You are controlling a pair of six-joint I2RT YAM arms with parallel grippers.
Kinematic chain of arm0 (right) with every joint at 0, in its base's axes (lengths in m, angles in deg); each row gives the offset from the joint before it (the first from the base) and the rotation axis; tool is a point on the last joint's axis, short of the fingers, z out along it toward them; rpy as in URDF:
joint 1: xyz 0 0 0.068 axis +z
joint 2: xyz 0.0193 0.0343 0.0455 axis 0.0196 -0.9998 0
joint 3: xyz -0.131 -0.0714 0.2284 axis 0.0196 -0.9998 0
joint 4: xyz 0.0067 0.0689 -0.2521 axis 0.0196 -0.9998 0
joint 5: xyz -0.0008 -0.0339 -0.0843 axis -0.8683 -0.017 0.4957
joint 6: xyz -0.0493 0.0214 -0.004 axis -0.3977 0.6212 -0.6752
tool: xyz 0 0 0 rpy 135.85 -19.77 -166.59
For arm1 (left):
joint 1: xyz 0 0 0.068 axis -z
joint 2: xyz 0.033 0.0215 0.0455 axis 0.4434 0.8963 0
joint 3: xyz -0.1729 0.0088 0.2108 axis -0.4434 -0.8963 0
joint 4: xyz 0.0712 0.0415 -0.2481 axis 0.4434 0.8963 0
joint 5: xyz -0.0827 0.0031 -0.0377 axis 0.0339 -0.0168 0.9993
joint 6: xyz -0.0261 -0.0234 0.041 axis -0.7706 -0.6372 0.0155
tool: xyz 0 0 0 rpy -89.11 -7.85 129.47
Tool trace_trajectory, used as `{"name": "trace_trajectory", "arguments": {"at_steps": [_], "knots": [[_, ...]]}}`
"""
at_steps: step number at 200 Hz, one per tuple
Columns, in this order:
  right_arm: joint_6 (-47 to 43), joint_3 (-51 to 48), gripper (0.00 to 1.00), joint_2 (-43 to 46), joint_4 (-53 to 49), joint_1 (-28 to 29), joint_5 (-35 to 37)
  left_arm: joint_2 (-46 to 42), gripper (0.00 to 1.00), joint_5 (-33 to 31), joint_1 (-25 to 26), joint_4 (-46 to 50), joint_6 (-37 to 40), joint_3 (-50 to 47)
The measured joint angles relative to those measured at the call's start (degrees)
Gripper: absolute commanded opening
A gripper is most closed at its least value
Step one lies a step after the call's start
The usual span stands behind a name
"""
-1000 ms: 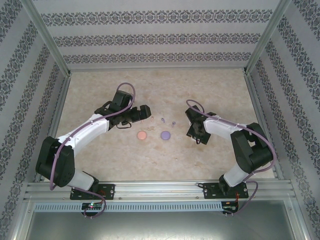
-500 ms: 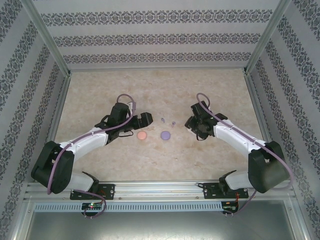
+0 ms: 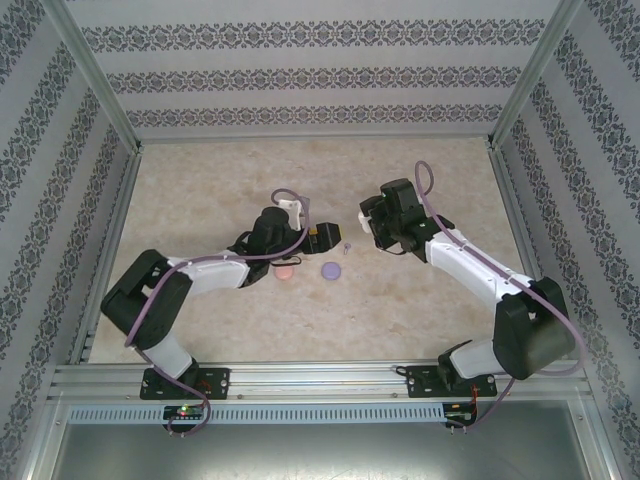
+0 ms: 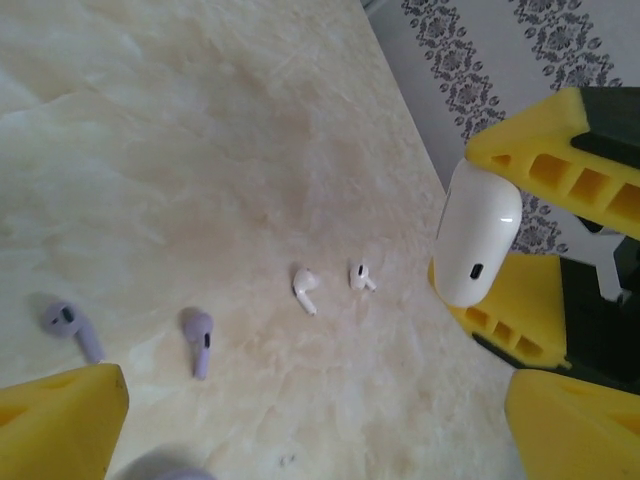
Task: Insert the wireless bluetooth earbuds into the charging case
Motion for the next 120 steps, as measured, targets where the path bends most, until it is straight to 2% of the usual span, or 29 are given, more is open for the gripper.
{"name": "trace_trajectory", "arguments": {"at_steps": [36, 60, 120], "knots": [[4.11, -0.13, 0.46, -0.31, 2.14, 0.0, -0.66, 7.1, 0.77, 0.79, 0.85, -4.96, -1.49, 4.92], [5.25, -0.48, 0.46, -0.31, 3.04, -0.02, -0.92, 10.03, 0.72, 1.62, 1.51, -7.39, -1.99, 7.58], [5.66, -1.11, 0.46, -0.31, 3.98, -1.05, -2.01, 12.28, 0.66, 2.4, 2.69, -10.08, -2.27, 10.43]]}}
